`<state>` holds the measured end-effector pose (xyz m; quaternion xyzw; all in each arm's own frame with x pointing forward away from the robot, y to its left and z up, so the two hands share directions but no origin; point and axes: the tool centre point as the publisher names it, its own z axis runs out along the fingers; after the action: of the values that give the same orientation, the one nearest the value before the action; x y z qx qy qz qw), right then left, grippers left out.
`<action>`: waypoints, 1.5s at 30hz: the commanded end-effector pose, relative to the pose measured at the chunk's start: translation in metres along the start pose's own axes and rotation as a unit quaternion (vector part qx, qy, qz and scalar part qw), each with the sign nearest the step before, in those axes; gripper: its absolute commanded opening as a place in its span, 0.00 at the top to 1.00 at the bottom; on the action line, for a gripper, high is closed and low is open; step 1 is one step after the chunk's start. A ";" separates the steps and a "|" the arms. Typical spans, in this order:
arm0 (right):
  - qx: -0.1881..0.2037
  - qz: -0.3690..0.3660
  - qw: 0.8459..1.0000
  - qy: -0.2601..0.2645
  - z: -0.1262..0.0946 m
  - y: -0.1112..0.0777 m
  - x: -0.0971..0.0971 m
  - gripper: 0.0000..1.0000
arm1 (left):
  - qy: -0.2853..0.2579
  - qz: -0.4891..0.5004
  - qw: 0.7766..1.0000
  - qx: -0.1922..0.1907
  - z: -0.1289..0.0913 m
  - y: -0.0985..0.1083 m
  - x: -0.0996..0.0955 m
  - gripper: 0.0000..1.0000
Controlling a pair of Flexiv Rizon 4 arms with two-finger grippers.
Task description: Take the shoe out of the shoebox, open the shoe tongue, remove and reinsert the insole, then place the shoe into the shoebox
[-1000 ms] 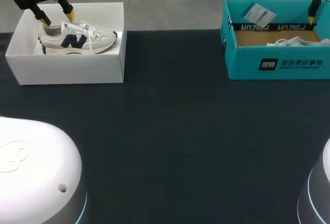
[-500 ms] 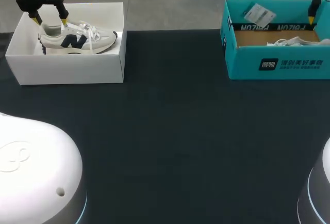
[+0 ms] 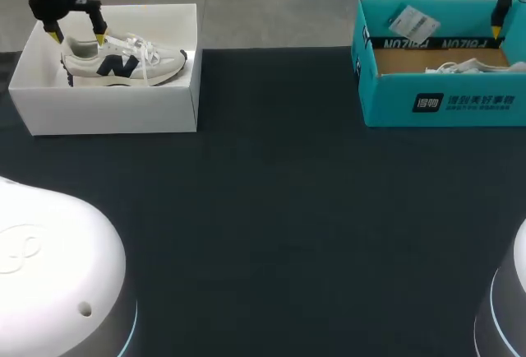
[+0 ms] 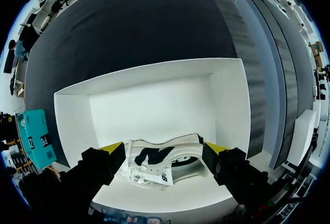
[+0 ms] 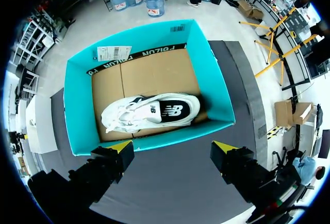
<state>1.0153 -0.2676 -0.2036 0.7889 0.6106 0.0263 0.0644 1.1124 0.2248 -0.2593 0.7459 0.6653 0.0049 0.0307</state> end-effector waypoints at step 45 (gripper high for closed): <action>-0.001 0.001 1.000 0.000 0.000 -0.001 0.000 0.00 | 0.065 -0.072 0.995 0.021 0.060 0.077 0.082 0.07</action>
<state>1.0152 -0.2676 -0.2036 0.7889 0.6106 0.0263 0.0645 1.1961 0.2923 -0.3156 0.6944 0.7177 0.0447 -0.0257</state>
